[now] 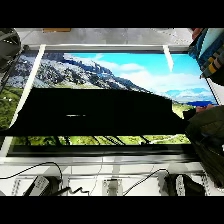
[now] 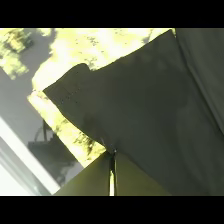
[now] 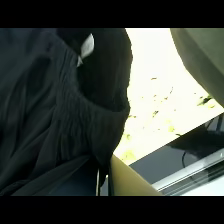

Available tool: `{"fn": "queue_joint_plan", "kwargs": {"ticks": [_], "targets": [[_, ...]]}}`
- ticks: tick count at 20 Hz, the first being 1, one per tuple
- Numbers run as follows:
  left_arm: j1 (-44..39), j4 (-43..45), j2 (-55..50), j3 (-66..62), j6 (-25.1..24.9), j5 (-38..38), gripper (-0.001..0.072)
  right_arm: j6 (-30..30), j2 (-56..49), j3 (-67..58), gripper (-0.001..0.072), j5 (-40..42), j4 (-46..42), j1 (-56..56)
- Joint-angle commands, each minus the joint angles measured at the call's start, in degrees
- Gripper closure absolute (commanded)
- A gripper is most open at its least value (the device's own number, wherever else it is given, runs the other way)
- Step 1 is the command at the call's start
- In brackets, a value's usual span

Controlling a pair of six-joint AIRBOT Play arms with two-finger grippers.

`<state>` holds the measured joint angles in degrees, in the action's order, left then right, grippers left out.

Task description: Fold the clothes and pants, and hang the long-sleeved shirts on hangers.

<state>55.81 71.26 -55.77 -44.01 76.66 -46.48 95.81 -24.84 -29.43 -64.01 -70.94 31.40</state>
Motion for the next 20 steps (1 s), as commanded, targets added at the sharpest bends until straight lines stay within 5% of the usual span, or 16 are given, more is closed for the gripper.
{"fn": "queue_joint_plan", "kwargs": {"ticks": [1, 7, 11, 18, 20], "targets": [[-2.25, 0.04, 0.17, -0.28, -1.09, 2.36, 0.0698, 2.58, 3.91, -2.23, 0.0699, -3.56, -2.12, 0.0], [-4.96, 0.07, 0.17, -0.5, -1.09, 8.17, 0.07, 4.74, 3.48, -12.87, 0.07, -3.69, -9.62, 0.0], [-9.75, 0.24, -1.68, -2.54, 0.26, 15.02, 0.0705, 6.91, -3.15, -12.76, 0.07, 1.77, -0.87, -0.02], [-24.0, 1.53, -19.96, -23.28, 4.39, 13.51, 0.0705, 7.89, -22.25, -12.79, 0.07, 18.45, 10.32, -0.02], [-28.61, 9.92, -26.51, -29.59, 12.22, 12.76, 0.0705, 8.52, -27.26, -12.79, 0.07, 23.28, 13.44, -0.15]]}}
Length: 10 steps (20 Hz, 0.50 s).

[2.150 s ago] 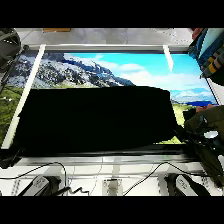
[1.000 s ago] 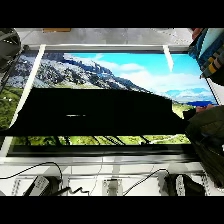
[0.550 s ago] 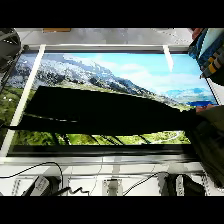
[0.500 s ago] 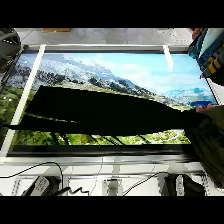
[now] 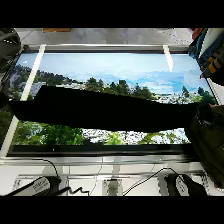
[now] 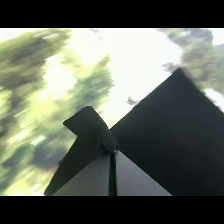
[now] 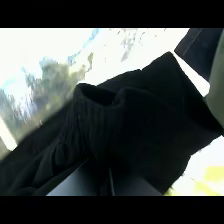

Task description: Fold the clothes and pants, and hang the long-sleeved shirts on hangers.

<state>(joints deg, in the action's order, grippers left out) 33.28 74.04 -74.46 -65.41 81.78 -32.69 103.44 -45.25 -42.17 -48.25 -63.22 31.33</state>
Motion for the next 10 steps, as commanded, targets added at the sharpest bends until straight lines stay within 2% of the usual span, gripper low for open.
{"fn": "queue_joint_plan", "kwargs": {"ticks": [1, 2, 4, 7, 10], "targets": [[-7.78, 11.85, -10.86, -10.56, 12.15, -1.86, 0.0704, 0.94, -9.38, -0.04, 0.07, 10.14, 6.34, -0.68], [-8.96, 14.64, -13.31, -12.15, 15.65, -2.1, 0.0704, 1.18, -12.17, -0.09, 0.07, 13.11, 6.75, -1.68], [-10.71, 15.52, -17.44, -14.58, 18.38, -1.73, 0.0703, 2.36, -17.81, -0.11, 0.0699, 19.8, 8.37, -4.07], [-12.63, 15.52, -21.46, -17.35, 18.38, 0.24, 0.0703, 5.64, -25.42, -0.22, 0.0699, 28.48, 11.61, -6.71], [-14.12, 15.47, -23.74, -19.15, 18.67, 4.39, 0.0703, 5.88, -30.47, -0.22, 0.0699, 34.67, 16.2, -8.55]]}}
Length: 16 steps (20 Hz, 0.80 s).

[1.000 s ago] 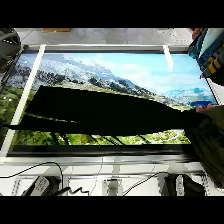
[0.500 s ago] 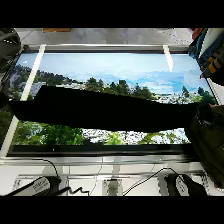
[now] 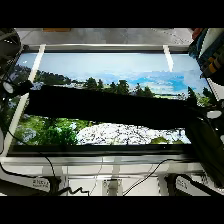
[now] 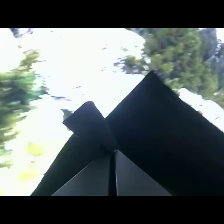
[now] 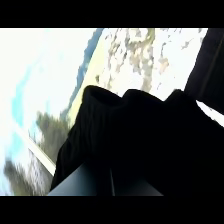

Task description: Fold the clothes and pants, and hang the long-sleeved shirts on hangers.

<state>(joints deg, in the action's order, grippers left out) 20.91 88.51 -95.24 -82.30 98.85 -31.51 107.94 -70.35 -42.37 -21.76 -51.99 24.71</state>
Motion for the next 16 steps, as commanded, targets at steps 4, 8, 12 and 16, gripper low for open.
{"fn": "queue_joint_plan", "kwargs": {"ticks": [4, 8, 12, 16], "targets": [[-3.58, 1.03, -3.67, -2.29, 2.99, 8.63, 0.0695, 1.27, -7.32, -0.02, 0.0689, 13.25, 5.44, -4.79], [-5.03, 1.09, -2.69, -3.69, 2.29, 7.48, 0.0009, -3.39, -7.23, -2.14, 0.0, 11.41, 1.31, -5.16], [-4.81, 1.07, 1.92, -3.69, 2.34, 2.1, -0.0005, -4.15, -7.21, -6.56, 0.0001, 4.33, -0.22, -5.16], [-2.67, 1.51, 8.76, -3.69, 2.34, -9.53, 0.0023, -4.17, -7.19, -10.97, 0.0017, -3.67, -3.41, -5.07]]}}
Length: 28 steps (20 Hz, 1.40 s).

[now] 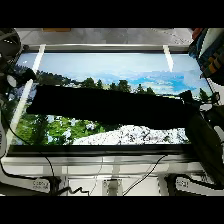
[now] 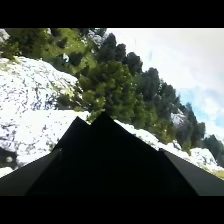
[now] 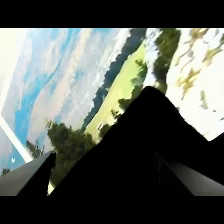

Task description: Fold the clothes and pants, and hang the long-sleeved shirts on hangers.

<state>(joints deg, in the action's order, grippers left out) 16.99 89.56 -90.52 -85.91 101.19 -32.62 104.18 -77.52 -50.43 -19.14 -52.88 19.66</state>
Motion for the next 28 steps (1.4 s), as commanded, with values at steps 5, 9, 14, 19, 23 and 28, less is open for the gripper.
{"fn": "queue_joint_plan", "kwargs": {"ticks": [5, 9, 14, 19, 23, 28], "targets": [[10.21, 1.55, 7.8, 1.84, -2.82, -29.99, 0.007, -6.84, -0.02, -6.51, 0.0017, -15.26, -6.4, -0.02], [15.52, -10.97, 8.83, 12.44, -6.1, -28.46, 0.0071, -9.22, -0.02, -6.64, 0.0018, -18.08, -8.48, -0.02], [15.43, -23.58, 8.26, 24.13, -6.08, -13.7, 0.0062, -9.44, -0.02, -6.64, 0.0018, -16.83, -10.95, -0.02], [14.78, -28.15, 3.61, 26.58, -6.05, -8.96, 0.0062, -9.4, -0.04, -6.64, 0.0018, -14.23, -11.45, -0.02], [13.27, -29.24, 0.35, 26.58, -6.03, -2.8, 0.0062, -9.4, -0.04, -6.64, 0.0018, -13.38, -11.43, -0.02], [9.51, -28.94, -1.9, 26.56, -6.12, 10.51, 0.0069, -9.4, -0.02, -6.64, 0.0018, -13.2, -11.43, -0.07]]}}
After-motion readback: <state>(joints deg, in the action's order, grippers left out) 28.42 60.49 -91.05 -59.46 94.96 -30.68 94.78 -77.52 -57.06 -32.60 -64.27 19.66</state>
